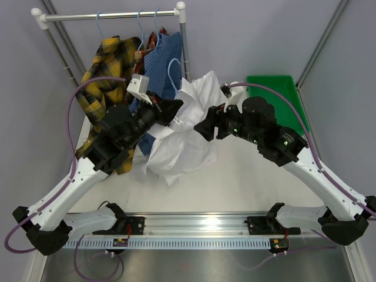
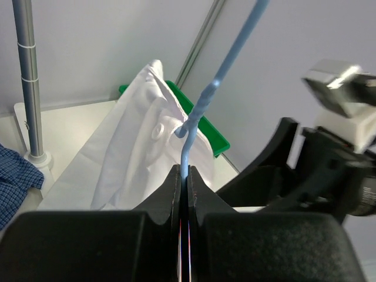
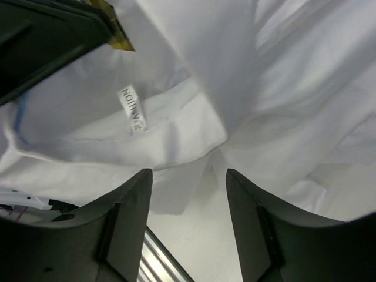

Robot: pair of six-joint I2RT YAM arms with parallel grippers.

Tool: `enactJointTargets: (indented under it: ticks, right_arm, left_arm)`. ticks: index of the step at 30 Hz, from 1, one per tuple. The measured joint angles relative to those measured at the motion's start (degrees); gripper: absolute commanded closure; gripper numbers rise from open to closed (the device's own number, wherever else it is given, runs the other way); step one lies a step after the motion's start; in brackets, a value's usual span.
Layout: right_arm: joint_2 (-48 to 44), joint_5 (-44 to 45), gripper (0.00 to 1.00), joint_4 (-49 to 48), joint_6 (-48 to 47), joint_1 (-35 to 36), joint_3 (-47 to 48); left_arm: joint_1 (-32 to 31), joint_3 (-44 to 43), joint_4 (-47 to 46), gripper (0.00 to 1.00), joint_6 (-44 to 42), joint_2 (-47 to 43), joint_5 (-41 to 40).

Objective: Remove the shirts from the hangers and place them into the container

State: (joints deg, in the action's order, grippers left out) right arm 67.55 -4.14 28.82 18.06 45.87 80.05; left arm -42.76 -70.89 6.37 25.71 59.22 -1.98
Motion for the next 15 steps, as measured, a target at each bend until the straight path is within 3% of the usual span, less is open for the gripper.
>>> enactJointTargets:
  ticks: [6, 15]
  right_arm:
    - [-2.03, -0.72, 0.14, 4.13, -6.80, 0.00, 8.15]
    - [-1.49, -12.00, 0.11, 4.74, -18.36, 0.00, 12.26]
  left_arm:
    - [0.15, -2.60, -0.94, 1.00, 1.18, 3.98, -0.66]
    - [0.15, -4.94, -1.86, 1.00, 1.81, 5.25, -0.85]
